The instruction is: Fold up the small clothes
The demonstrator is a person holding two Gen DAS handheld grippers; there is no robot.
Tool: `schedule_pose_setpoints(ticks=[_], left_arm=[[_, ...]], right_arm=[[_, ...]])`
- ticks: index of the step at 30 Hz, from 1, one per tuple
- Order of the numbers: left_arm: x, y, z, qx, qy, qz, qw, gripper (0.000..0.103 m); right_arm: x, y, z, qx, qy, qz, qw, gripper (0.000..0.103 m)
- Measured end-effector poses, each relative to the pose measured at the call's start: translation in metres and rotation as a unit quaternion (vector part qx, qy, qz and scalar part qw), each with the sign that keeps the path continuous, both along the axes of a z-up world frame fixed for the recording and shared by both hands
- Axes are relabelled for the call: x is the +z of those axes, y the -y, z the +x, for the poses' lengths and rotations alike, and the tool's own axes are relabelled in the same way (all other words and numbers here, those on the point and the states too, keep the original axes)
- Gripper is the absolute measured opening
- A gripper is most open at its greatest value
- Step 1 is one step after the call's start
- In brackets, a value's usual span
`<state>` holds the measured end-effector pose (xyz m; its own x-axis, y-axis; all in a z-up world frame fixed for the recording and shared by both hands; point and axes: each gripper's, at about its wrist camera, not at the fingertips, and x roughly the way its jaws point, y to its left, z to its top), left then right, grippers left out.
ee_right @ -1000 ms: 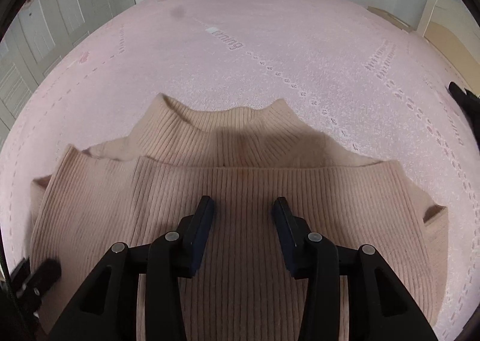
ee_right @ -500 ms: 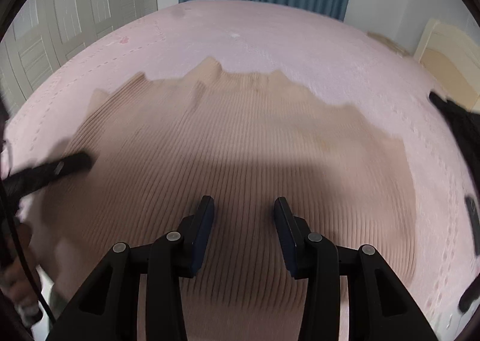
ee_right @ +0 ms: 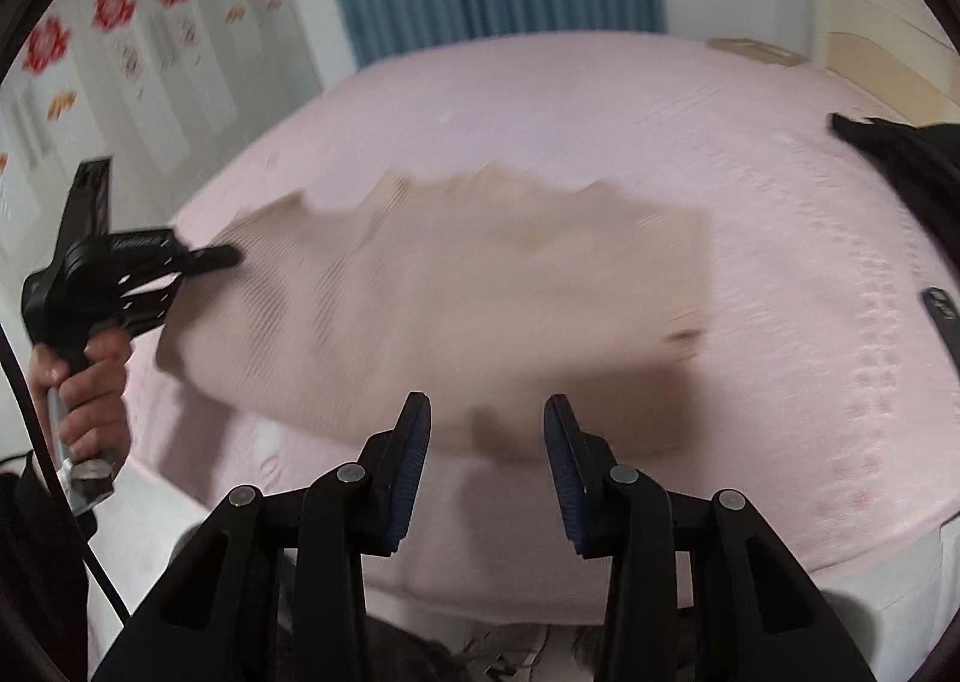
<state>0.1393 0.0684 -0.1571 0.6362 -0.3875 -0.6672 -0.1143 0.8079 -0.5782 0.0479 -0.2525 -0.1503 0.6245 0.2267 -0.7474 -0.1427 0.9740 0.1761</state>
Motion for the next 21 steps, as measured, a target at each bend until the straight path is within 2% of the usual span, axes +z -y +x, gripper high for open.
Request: schedule_pose_setpoints(ticks=[6, 9, 11, 14, 17, 18, 20, 21], left_arm=[[0.06, 0.068, 0.011, 0.002, 0.016, 0.056, 0.9983, 0.021], [0.077, 0.111, 0.014, -0.002, 0.014, 0.09, 0.9958, 0.021], [0.08, 0.142, 0.016, -0.005, 0.008, 0.098, 0.9951, 0.021], [0.068, 0.194, 0.021, -0.024, -0.01, 0.094, 0.9952, 0.021], [0.041, 0.247, 0.024, -0.057, -0.034, 0.11, 0.9917, 0.022], [0.028, 0.261, 0.023, -0.074, -0.043, 0.104, 0.9908, 0.024], [0.01, 0.274, 0.025, -0.121, -0.062, 0.046, 0.9897, 0.024], [0.005, 0.275, 0.027, -0.13, -0.071, 0.035, 0.9884, 0.026]], right_arm=[[0.025, 0.077, -0.005, -0.062, 0.018, 0.001, 0.998, 0.039], [0.027, 0.106, -0.014, -0.075, 0.015, -0.004, 0.997, 0.039], [0.026, 0.125, -0.021, -0.081, 0.014, -0.001, 0.997, 0.039], [0.022, 0.15, -0.025, -0.092, 0.007, 0.017, 0.996, 0.039], [0.02, 0.17, -0.025, -0.089, 0.007, 0.033, 0.995, 0.039], [0.02, 0.175, -0.024, -0.089, 0.009, 0.036, 0.995, 0.039], [0.017, 0.182, -0.02, -0.088, 0.006, 0.047, 0.995, 0.039], [0.016, 0.184, -0.017, -0.086, 0.005, 0.055, 0.995, 0.039]])
